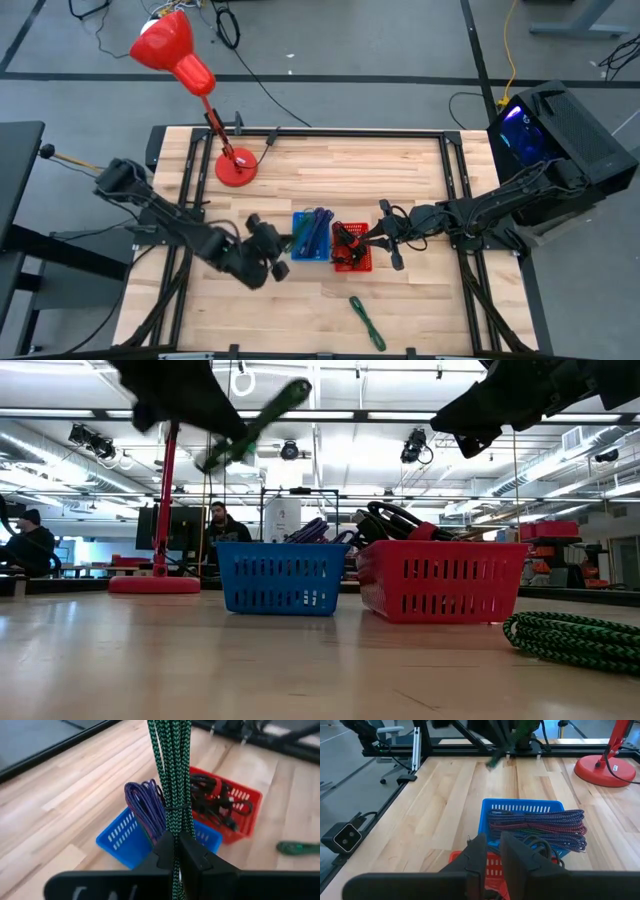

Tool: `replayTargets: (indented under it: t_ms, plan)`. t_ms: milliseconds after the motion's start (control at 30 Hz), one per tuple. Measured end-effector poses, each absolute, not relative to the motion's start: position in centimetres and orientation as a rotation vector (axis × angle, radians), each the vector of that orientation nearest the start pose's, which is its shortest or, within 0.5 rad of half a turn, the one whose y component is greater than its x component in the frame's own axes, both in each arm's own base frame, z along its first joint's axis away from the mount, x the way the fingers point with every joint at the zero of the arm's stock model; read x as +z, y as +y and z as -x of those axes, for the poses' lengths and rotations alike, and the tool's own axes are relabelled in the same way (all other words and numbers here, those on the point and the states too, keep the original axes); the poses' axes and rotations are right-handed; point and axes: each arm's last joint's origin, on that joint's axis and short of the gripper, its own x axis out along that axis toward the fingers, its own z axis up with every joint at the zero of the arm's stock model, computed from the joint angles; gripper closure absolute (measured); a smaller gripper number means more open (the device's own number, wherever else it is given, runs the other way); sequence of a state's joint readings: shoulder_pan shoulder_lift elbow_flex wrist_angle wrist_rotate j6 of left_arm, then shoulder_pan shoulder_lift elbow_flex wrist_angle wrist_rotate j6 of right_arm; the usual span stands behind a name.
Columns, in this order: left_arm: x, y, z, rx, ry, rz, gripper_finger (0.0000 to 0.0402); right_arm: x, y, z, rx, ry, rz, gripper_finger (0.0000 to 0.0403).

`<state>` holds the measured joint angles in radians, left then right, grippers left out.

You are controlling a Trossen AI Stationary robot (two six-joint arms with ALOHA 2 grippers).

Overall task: Pick & Place USB Port
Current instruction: Put the green charger cable into the blue bin

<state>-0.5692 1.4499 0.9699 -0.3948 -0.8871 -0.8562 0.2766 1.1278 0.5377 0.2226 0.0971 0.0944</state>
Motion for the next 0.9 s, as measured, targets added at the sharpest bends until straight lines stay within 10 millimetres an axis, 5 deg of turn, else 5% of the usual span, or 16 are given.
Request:
replayTargets:
  t_ms: [400,667,900]
  plan:
    - [19.3,-8.1,-26.4,0.583,0.332,0.434,0.0392,22.0,6.1,-22.5,0.159,0.379,-0.025,0.0344]
    - [19.0,-8.0,-26.7,0.595,0.303,0.478,0.0392,22.0,6.1,-22.6,0.159,0.378,-0.024,0.0344]
    - [16.4,-8.4,-27.6,0.638,0.331,0.485,0.0392,22.0,6.1,-22.6,0.159,0.376,-0.025,0.0344]
